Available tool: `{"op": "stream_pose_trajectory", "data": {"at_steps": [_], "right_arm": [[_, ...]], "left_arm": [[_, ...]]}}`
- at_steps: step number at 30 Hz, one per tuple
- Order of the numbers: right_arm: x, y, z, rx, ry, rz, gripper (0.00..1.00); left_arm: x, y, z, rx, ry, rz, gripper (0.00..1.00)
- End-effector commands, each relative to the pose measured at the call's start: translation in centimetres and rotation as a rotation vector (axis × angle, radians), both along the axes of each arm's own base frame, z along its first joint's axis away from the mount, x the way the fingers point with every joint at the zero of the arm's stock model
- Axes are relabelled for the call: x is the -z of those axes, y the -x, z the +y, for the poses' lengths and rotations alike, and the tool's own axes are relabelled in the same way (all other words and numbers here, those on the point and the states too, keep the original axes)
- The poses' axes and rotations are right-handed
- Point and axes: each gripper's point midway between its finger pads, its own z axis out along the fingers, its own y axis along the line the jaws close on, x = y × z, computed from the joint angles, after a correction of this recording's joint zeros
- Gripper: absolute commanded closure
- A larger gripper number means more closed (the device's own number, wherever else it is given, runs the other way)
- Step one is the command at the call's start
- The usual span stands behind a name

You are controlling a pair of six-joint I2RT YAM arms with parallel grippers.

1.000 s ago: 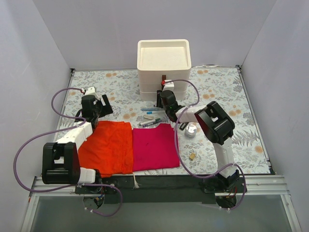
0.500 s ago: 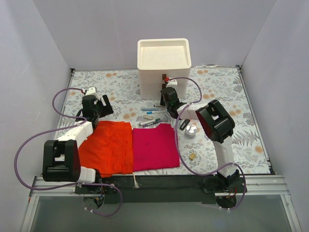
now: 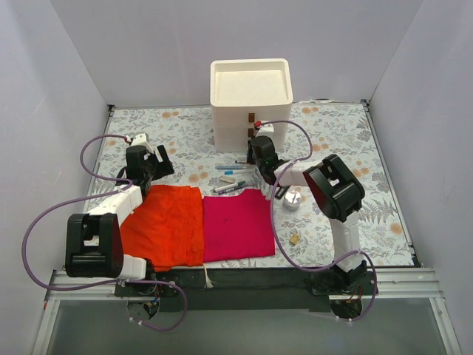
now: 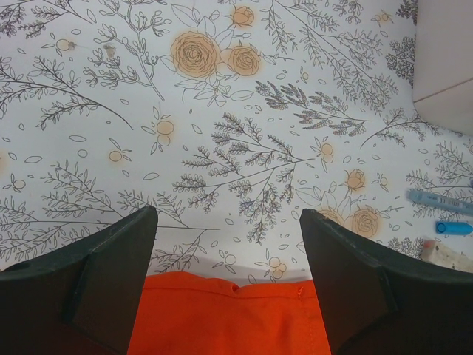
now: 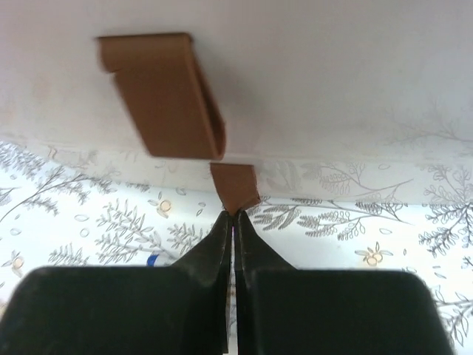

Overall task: Sort the stationery into containers
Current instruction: Open the drawer in the storage box.

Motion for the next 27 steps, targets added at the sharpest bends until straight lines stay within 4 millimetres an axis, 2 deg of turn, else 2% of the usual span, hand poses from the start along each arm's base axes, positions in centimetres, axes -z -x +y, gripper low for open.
{"op": "stream_pose_trajectory", "data": {"at_steps": [1, 9, 15, 25, 27], "right_arm": [[-2.0, 2.1, 0.9, -0.048, 0.0, -0.021, 0.99], [-2.1, 4.0, 1.5, -0.094, -0.003, -0.009, 0.99], [-2.5, 6.6, 2.0, -0.122, -0.014, 0.015, 0.99], [-1.9, 10.9, 2.8, -0.17, -0.041, 0.088, 0.99], [-1.8, 11.1, 2.7, -0.171, -0.034, 0.087, 0.99]], "left_arm": [[-0.3, -0.3, 0.1, -0.003, 0.011, -0.02, 0.21], [-0.3, 0.0, 0.0, -0.003, 0.017, -0.021, 0.21], [-0.4, 0.1, 0.0, 0.0, 0.013, -0.02, 0.21], [-0.6, 0.3, 0.0, 0.0, 0.013, -0.02, 0.21], [-0.6, 0.4, -0.5, 0.026, 0.028, -0.016, 0.21]]}}
